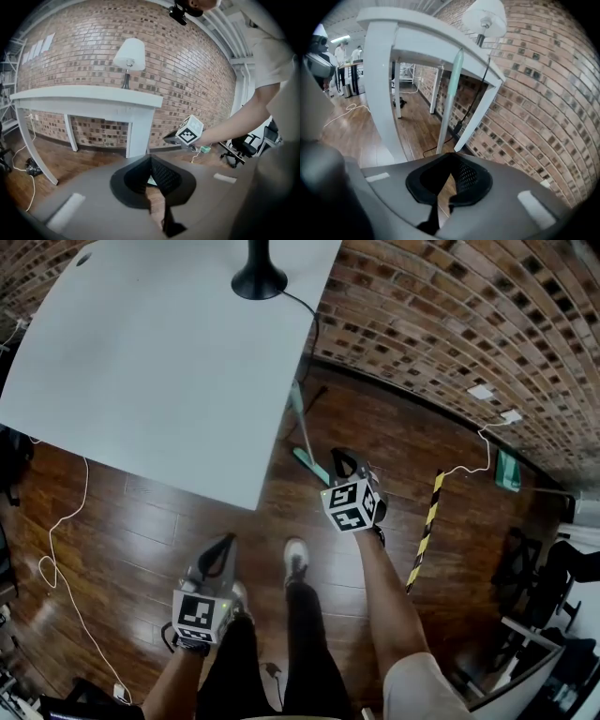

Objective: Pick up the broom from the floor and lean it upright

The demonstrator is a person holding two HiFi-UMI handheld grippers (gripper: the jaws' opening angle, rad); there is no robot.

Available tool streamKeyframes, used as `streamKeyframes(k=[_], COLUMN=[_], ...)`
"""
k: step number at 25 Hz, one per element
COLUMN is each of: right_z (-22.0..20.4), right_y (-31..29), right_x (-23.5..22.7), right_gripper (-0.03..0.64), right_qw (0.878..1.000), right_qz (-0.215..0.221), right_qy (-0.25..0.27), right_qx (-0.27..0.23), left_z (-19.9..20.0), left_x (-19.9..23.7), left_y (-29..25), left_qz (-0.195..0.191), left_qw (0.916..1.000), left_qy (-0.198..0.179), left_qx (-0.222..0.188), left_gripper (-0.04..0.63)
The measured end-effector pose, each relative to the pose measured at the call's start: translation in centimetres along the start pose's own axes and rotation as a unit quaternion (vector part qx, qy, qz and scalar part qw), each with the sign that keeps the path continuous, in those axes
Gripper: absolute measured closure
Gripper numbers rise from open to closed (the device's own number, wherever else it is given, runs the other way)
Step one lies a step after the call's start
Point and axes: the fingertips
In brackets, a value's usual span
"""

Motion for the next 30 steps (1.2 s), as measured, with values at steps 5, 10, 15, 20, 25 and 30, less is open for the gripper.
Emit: streamKeyframes(k=[5, 10, 15, 20, 25, 30], right_z=[0.5, 3.0, 4.4, 2.9, 2.1, 2.5], right_y=[9.7, 21.3, 33.8, 42.9, 50.3, 56.0], right_x=[1.0, 4.6, 5.2, 5.4, 6.0, 5.8], right_gripper=[0.604, 0.604, 0.603, 0.603, 0.603, 0.603], right_qw=[0.997, 0.991, 0.974, 0.961, 0.949, 0.938], right_qz=[-0.030, -0.043, -0.063, -0.085, -0.094, -0.089], right_qy=[-0.054, -0.077, -0.151, -0.193, -0.216, -0.228], right_qx=[-0.049, -0.097, -0.155, -0.180, -0.208, -0.246], left_z=[3.2, 7.7, 9.6, 11.5, 13.8, 16.9], left_x=[0.8, 0.1, -1.1, -1.4, -3.1, -6.3], left_y=[5.6, 12.5, 19.7, 24.8, 30.0, 35.0], left_qz=[-0.003, -0.022, -0.023, -0.005, 0.014, 0.024], left_qw=[0.9989, 0.9932, 0.9878, 0.9862, 0.9811, 0.9695], left_qy=[-0.038, -0.085, -0.120, -0.114, -0.116, -0.141], left_qx=[-0.027, -0.076, -0.096, -0.119, -0.154, -0.199], left_gripper=[0.595, 0.595, 0.595, 0.595, 0.595, 0.595])
Point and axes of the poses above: the fingertips, and each gripper's own axes: y backward along the fingers, x to its left, z out of its top, and after that the axes turned 15 degrees about x, right-handed
